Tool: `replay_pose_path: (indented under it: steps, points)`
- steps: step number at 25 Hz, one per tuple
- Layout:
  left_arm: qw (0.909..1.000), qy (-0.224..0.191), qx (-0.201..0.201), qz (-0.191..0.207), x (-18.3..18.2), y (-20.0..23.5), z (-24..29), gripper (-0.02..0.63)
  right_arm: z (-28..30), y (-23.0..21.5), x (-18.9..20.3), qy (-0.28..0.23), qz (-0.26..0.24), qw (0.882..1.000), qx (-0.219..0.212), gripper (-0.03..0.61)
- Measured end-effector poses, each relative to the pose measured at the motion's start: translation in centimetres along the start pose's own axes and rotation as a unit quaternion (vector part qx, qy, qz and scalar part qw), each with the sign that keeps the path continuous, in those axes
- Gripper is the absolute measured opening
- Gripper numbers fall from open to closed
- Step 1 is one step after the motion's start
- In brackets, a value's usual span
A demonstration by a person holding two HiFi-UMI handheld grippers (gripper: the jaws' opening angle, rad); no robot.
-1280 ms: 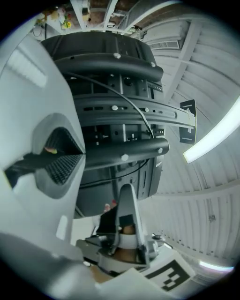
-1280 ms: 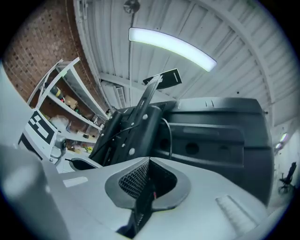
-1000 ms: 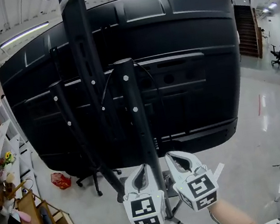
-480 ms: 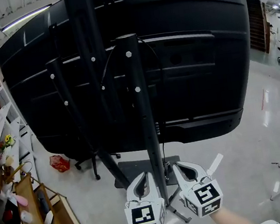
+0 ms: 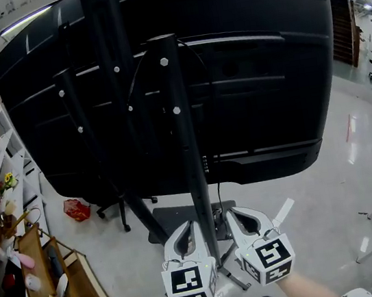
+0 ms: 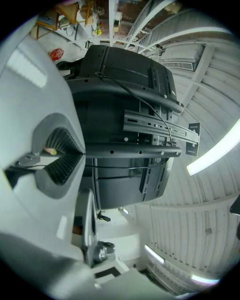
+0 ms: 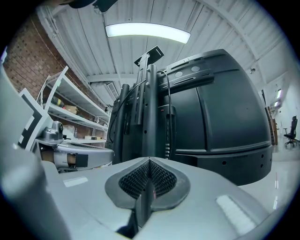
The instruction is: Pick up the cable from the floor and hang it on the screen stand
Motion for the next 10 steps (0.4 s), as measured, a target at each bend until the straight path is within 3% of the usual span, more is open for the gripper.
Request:
replay_pose_path:
  steps: [10]
  points:
    - [0.9999,0.006,0.003,-0.014,0.38,-0.05,0.36,0.008,-0.04,-0.53,0.17,0.010,-0.005,1.000,0.004,-0.002]
Point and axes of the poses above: the fingertips, and each gripper's own axes: z forward along the fingers, y to its left, x out of its underside, the point moved 3 cm from there along -z, backward along the fingers, and after that the axes turned 4 degrees about x, right-handed, at the moved point
